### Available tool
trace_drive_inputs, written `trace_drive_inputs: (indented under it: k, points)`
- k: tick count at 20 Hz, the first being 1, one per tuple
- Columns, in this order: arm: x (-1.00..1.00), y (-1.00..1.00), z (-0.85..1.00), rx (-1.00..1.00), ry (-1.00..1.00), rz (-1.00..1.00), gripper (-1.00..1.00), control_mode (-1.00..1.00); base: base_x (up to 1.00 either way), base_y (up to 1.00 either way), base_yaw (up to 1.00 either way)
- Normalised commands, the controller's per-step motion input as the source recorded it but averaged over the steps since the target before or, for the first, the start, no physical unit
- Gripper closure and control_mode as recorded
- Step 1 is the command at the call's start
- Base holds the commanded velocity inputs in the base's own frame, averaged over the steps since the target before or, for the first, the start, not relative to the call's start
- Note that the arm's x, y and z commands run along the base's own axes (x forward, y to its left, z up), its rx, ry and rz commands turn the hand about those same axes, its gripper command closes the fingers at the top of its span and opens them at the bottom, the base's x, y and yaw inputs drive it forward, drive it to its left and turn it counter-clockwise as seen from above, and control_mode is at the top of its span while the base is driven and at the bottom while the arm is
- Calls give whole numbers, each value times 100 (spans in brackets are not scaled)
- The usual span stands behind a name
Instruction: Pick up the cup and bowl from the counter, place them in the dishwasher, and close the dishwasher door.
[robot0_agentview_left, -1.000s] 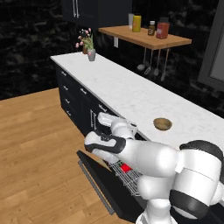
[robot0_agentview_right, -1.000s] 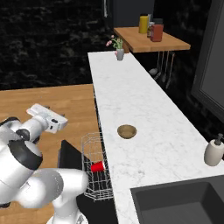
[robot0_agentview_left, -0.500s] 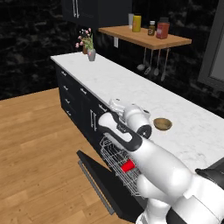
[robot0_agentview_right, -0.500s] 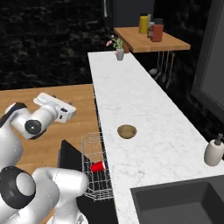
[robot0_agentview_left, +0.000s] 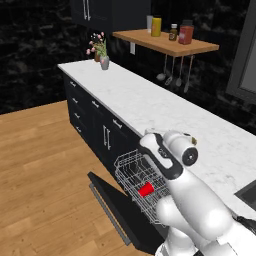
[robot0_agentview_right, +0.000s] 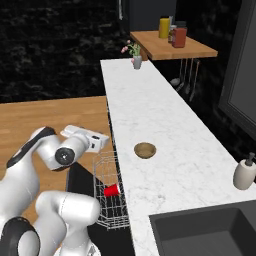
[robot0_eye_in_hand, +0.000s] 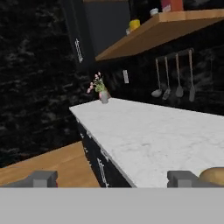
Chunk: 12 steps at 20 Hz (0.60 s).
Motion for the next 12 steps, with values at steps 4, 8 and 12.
trace_drive_inputs:
  k: [4,8,12]
  points:
    - [-31,-26,100,-11,24,0,-100,-100,0,0,0]
    - [-43,-46,100,-15,23,0,-100,-100,0,0,0]
    - [-37,-15,100,-1,3,4,-100,-100,0,0,0]
